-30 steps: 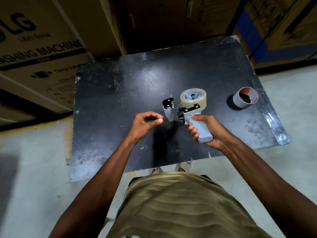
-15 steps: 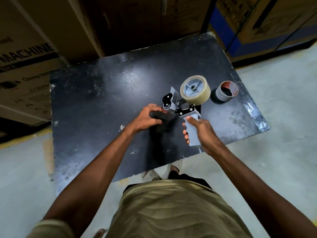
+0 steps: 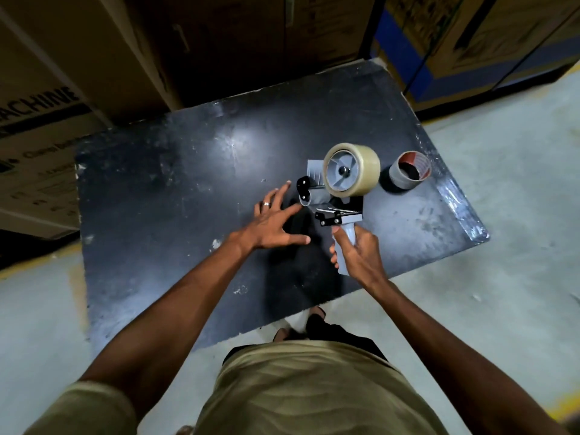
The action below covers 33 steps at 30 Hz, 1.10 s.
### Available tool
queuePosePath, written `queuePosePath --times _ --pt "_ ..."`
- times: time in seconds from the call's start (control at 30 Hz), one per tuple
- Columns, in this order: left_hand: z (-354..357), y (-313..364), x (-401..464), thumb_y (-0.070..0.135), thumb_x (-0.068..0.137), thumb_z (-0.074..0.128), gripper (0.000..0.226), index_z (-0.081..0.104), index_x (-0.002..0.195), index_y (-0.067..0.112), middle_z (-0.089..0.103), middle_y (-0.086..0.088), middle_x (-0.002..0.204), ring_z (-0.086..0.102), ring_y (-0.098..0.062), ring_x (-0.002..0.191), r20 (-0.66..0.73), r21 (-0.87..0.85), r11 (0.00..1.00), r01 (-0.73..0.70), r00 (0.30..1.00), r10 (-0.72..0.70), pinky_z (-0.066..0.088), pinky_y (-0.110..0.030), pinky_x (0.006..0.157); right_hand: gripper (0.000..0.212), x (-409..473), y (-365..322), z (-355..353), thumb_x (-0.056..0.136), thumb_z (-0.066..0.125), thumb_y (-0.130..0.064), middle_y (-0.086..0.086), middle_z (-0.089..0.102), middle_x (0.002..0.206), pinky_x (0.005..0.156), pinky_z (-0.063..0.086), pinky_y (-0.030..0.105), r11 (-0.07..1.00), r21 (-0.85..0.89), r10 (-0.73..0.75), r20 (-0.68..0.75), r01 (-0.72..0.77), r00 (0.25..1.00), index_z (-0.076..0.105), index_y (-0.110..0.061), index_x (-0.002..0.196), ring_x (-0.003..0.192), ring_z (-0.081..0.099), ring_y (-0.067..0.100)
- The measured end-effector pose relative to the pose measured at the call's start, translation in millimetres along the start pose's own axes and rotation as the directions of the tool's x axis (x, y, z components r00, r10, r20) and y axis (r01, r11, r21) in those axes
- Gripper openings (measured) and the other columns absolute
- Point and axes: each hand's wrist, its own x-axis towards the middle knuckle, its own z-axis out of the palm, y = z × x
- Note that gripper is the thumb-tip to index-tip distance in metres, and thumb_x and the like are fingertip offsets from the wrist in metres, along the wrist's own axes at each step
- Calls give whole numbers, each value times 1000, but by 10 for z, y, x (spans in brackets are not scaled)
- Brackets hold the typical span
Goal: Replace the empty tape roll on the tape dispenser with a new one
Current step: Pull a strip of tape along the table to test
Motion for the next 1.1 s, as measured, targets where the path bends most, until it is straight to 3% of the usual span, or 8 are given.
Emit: queuePosePath --times 0.17,0.27,0.37,0.5,0.63,0.8,0.97,1.1 --pt "103 -1 46 88 65 54 105 23 152 40 -26 -4 162 -10 -37 150 8 257 964 -61 998 61 5 -63 117 25 18 125 -22 97 63 -34 11 69 63 47 55 34 984 -171 -59 2 59 998 62 -16 79 49 67 22" --pt "199 -60 71 94 60 46 106 24 151 44 -28 -3 161 -12 -37 150 -14 299 950 -86 995 95 3 -63 116 26 33 240 -9 96 61 -40 3 71 62 59 57 35 951 -299 -76 26 81 997 60 -18 81 53 69 18" --pt "268 -125 91 96 59 42 104 34 148 42 -25 -4 162 -13 -37 151 -30 311 946 -89 994 103 3 -64 118 39 73 391 15 90 53 -59 8 73 76 76 58 45 921 -384 -56 36 66 998 60 -20 87 75 70 32" --pt "292 -175 106 97 60 37 103 33 148 44 -20 -5 164 -16 -35 151 -21 310 945 -106 993 118 -1 -62 119 40 43 462 76 86 46 -64 16 71 84 78 58 44 904 -424 -34 42 48 999 53 -25 87 81 69 34" --pt "316 -246 128 97 61 38 102 33 148 44 -17 -5 164 -15 -34 151 -33 327 934 -144 986 164 -4 -61 119 35 -29 470 128 89 49 -54 17 71 86 75 54 33 902 -427 -60 17 62 998 55 -19 88 78 69 32" --pt "343 -309 156 101 56 36 104 44 142 44 -8 -5 166 -9 -34 152 -87 369 918 -142 979 186 1 -64 117 49 -57 484 174 89 47 -54 17 71 95 80 56 46 899 -428 -99 8 93 995 62 -9 104 85 68 36" --pt "326 -289 150 100 55 39 100 52 136 43 -5 -3 167 0 -35 152 -149 355 924 -141 967 205 6 -64 117 30 -71 536 177 94 63 -32 18 74 99 81 57 41 894 -434 -142 -41 110 989 65 -5 109 89 71 39" --pt "348 -301 166 100 56 39 100 53 135 42 -1 -4 167 3 -35 152 -184 361 920 -151 956 229 8 -65 116 37 -79 579 171 94 60 -35 17 75 105 84 56 46 894 -431 -149 -30 122 988 63 -8 119 95 70 41"
